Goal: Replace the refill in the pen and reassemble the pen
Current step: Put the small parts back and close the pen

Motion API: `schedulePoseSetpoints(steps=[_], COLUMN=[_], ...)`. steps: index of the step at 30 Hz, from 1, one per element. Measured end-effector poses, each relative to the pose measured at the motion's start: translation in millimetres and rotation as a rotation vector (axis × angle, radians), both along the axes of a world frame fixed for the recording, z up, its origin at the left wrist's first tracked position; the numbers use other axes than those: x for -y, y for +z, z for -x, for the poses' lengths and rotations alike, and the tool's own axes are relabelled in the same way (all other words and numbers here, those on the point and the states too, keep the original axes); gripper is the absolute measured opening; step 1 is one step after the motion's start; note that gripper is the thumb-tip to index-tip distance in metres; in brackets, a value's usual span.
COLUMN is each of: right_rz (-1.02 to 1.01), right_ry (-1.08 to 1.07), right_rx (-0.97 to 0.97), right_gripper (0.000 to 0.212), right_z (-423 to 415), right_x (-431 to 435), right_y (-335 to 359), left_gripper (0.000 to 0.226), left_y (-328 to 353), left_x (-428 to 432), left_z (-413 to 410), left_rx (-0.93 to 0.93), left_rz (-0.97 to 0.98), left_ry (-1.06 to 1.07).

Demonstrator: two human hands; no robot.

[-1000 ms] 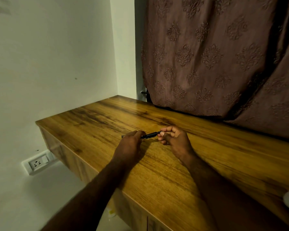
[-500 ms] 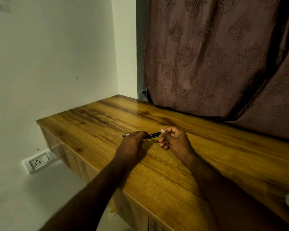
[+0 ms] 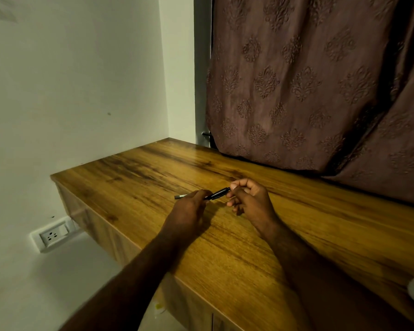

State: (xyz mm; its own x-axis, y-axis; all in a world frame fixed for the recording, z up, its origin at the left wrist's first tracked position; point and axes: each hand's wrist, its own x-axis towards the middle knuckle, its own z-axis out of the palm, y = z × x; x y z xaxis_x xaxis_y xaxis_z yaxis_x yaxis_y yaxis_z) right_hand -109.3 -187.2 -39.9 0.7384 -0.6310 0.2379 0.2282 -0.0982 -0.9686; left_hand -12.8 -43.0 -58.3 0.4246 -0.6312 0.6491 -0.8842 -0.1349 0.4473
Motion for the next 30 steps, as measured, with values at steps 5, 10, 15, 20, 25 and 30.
schedulePoseSetpoints(steps=[5,10,15,20,25,30], right_rz=[0.037,0.047,-0.009,-0.037,-0.061,-0.118], right_ry=[0.001,-0.005,0.002,0.010,-0.112,-0.171], right_rx=[-0.014,-0.006,0.002,0.010,0.036,0.066], right_gripper=[0.014,0.020,0.026,0.018,0.020,0.020], right_z=[-1,-3,-1,-2,0,4], right_x=[-1,-4,-4,-8,2,12], right_y=[-1,0,3,6,11,12], left_gripper=[0.060,0.054,0.042,0.057,0.053,0.037], left_y=[0,-2,-4,-2,-3,-9], left_x=[-1,-1,-1,-2,-1,1], left_z=[1,0,-2,1,-2,-9], left_rx=[0.008,0.003,-0.014,-0.022,0.014,0.036], left_rz=[-0.011,-0.003,0.006,0.018,0.041,-0.004], left_ry=[-0.006,-0.015,-0.005,-0.014,0.030,-0.009])
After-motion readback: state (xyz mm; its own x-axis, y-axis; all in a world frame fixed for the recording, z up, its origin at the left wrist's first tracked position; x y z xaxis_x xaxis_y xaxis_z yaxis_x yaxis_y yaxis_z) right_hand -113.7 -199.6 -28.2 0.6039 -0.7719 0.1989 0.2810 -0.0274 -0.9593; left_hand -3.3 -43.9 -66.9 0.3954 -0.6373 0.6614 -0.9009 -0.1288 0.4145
